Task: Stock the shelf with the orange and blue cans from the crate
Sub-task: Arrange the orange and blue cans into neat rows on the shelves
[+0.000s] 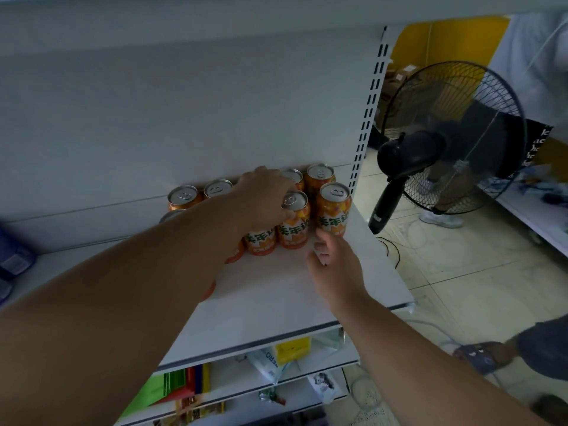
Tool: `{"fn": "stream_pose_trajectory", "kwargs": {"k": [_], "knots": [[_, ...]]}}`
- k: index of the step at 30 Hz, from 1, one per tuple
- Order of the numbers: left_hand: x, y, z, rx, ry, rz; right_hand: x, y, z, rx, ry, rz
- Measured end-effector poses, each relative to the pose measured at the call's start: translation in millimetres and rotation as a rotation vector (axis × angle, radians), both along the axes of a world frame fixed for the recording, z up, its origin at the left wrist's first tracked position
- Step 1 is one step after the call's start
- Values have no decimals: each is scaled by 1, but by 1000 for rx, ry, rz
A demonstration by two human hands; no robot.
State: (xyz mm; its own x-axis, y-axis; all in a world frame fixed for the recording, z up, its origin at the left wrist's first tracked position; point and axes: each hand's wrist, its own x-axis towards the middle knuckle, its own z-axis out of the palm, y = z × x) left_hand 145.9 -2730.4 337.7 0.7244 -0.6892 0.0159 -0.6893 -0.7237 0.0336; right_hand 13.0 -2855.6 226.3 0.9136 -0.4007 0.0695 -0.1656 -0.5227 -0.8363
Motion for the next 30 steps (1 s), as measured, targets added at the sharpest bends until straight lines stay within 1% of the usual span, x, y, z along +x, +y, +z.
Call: {"fn": "stream_pose_trajectory", "kwargs": {"k": [3,5,7,14,16,18,21,26,30], "knots": [[-4,-2,3,24,-38,-5,-7,-24,2,-9,-19,-115],[-7,-10,5,-12,-37,-22,-5,-41,1,-16,-29,-180],[-10,-24,6,-59,-19,-20,3,-54,2,-30,-39,-194],[-10,-70,2,-69,-15,-16,30,-70,9,-89,27,-22],[-8,-74,1,-60,12,3,34,-75,9,-64,51,0],[-9,-78,2,-64,28,16,36,-78,7,-83,59,12],[-9,-76,2,-92,29,8,32,-80,1,-112,18,38],[-6,-63,-2,-60,20,27,32,-73,-1,-123,-8,89],[-8,-62,-2,-37,-63,28,38,-69,-1,-121,-13,79]]}}
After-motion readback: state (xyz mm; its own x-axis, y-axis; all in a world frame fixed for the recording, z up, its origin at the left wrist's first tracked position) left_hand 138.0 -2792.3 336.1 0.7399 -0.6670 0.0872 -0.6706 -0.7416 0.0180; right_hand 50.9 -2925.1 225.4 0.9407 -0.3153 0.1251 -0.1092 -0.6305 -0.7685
